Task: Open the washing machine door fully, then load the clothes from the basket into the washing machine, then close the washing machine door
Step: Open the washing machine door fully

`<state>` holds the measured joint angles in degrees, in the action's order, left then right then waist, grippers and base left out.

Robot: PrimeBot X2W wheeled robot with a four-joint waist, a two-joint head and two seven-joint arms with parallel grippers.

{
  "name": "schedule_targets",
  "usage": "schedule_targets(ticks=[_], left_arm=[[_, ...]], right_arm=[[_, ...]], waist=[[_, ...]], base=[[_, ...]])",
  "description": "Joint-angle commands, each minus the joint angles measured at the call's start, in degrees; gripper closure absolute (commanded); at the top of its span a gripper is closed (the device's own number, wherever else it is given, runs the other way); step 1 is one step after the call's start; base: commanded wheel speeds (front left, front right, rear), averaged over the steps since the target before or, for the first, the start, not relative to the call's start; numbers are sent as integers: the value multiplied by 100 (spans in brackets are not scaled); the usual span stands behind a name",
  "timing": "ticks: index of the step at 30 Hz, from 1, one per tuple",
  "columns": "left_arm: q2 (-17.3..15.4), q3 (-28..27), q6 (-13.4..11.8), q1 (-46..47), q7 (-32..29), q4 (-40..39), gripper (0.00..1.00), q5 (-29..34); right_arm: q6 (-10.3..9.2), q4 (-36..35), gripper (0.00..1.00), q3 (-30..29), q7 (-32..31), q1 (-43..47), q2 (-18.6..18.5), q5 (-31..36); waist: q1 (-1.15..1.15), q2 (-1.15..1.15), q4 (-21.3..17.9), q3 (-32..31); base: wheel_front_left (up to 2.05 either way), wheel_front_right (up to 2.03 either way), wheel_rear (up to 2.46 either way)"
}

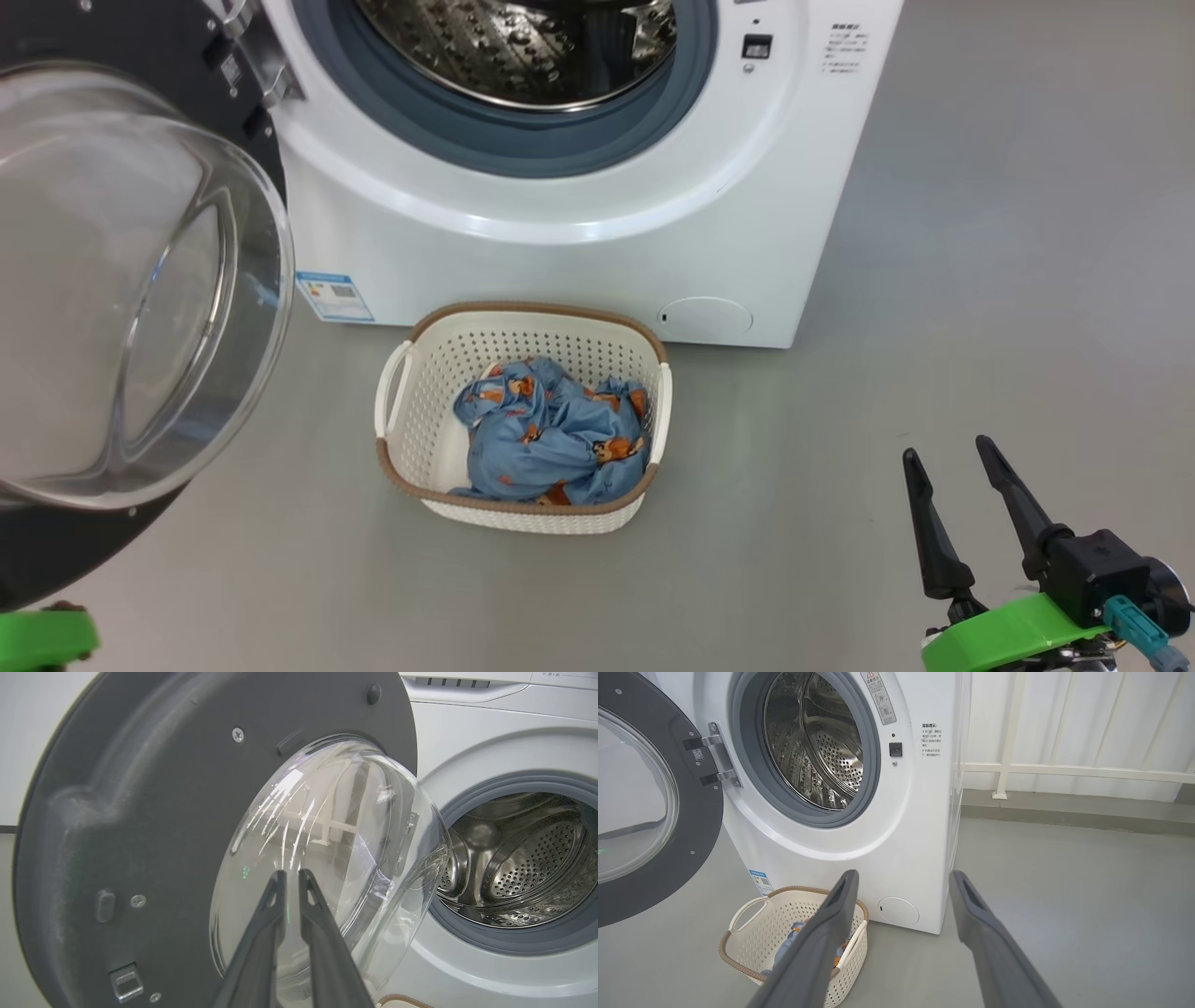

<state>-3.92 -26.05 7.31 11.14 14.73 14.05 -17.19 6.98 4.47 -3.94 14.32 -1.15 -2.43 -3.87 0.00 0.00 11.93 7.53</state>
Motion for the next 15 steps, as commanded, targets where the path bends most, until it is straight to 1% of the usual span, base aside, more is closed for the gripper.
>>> schedule_targets(ticks=[1, 2, 4, 5, 6, 11, 15], left_arm=[[-165, -65, 16, -38, 27, -247, 77, 57], [-141, 11, 16, -104, 27, -343, 66, 68], [-110, 196, 17, -236, 27, -512, 52, 108], [-96, 333, 17, -302, 27, -593, 17, 123], [-78, 435, 17, -366, 27, -669, 0, 126], [-40, 1002, 17, -699, 27, -948, 0, 7], [-36, 1297, 17, -941, 27, -1022, 0, 71]], right_arm=[[51, -116, 0, 197, 68, -13, -44, -71], [51, -115, 0, 199, 68, -3, -44, -75], [51, -119, 0, 196, 68, 21, -44, -94], [51, -125, 0, 190, 68, 32, -44, -98], [51, -129, 0, 187, 68, 41, -44, -108], [51, -148, 0, 200, 68, 93, -44, -154], [51, -186, 0, 211, 68, 146, -44, -165]], waist=[[0, 0, -71, -76], [0, 0, -92, -108], [0, 0, -137, -168], [0, 0, -158, -186], [0, 0, -186, -210], [0, 0, -358, -315], [0, 0, -502, -375]], base=[[0, 0, 0], [0, 0, 0], [0, 0, 0], [0, 0, 0], [0, 0, 0], [0, 0, 0], [0, 0, 0]])
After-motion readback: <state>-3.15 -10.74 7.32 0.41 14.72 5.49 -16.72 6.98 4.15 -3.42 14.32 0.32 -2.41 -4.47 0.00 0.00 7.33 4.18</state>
